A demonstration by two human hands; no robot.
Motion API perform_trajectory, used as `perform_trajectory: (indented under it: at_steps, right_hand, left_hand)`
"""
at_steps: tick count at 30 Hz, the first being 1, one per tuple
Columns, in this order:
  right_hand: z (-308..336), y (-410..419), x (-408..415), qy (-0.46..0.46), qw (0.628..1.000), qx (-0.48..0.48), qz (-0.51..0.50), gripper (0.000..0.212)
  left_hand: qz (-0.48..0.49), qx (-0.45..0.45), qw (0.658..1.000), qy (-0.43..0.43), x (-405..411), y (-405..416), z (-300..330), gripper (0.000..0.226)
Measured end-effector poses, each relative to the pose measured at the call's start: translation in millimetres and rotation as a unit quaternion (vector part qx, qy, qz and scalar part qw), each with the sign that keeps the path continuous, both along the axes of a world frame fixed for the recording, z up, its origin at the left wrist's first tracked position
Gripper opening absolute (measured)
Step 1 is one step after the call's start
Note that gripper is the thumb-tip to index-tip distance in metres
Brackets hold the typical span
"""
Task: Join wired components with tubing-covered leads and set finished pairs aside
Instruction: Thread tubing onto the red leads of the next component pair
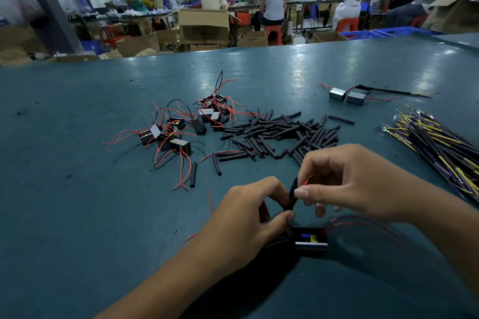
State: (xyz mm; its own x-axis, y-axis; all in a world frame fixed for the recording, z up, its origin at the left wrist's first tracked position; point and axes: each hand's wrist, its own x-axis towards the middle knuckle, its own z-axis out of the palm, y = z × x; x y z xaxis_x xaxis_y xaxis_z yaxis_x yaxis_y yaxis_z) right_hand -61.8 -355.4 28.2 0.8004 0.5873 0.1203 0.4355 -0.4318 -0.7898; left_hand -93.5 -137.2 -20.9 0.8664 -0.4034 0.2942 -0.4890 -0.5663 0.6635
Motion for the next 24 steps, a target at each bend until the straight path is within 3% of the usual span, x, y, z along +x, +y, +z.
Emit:
perform_trajectory:
  at_steps: [16,24]
  right_hand:
    - [2.3,-3.8,1.6,-0.062,0.998,-0.010,0.026,0.011]
    - [8.0,-13.0,8.9,-0.055,0.993,0.085,-0.055,0.019]
  left_hand:
    - [0.011,-0.023,1.000,0.003,-0.6,-2.4,2.1,0.015]
    - [0.006,-0.006,1.000,-0.005,0.6,1.6,0.3,0.016]
